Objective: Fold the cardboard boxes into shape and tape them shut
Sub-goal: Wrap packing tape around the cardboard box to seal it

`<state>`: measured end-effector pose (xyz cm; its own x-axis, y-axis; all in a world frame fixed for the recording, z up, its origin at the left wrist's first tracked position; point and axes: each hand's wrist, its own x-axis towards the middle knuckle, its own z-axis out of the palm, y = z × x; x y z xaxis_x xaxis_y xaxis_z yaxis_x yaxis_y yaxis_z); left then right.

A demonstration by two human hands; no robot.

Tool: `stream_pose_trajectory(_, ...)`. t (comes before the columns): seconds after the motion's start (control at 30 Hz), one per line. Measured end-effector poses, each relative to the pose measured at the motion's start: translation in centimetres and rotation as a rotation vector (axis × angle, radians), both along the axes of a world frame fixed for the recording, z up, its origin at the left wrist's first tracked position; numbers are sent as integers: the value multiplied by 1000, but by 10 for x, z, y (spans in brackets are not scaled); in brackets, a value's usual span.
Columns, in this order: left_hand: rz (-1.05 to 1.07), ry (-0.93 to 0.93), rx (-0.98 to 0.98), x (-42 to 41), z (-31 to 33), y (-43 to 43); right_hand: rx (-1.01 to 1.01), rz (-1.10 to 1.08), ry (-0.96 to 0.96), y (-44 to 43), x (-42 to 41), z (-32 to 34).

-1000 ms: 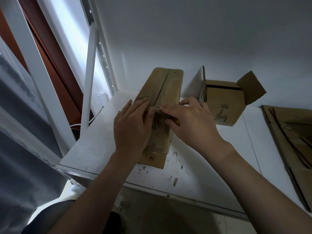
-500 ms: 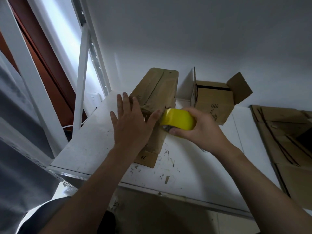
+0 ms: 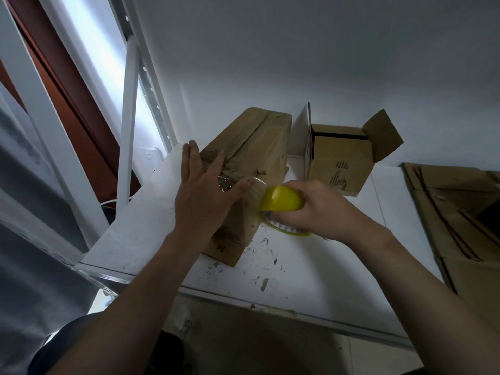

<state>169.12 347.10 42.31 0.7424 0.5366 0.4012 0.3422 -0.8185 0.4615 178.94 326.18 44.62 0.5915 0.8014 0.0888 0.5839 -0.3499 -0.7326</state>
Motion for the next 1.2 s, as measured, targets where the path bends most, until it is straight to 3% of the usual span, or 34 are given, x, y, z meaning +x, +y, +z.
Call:
stream_pose_trajectory(0.37, 28, -166, -81, 7, -5, -8, -100, -85, -204, 43, 10, -14)
stream_pose_trajectory(0.67, 11, -306, -63, 11, -17, -8, -48, -96, -149, 38, 12, -18)
stream_pose_trajectory(0.9, -52, -302, -196, 8, -27, -3, -31, -76, -117, 34, 14, -22)
stream_pose_trajectory(1.07, -7, -312, -537, 3, -21, 4, -30, -84, -126, 33, 12, -24)
stream_pose_trajectory(1.2, -44, -320, -580, 7, -16, 17, -32, -89, -136, 33, 10, -24)
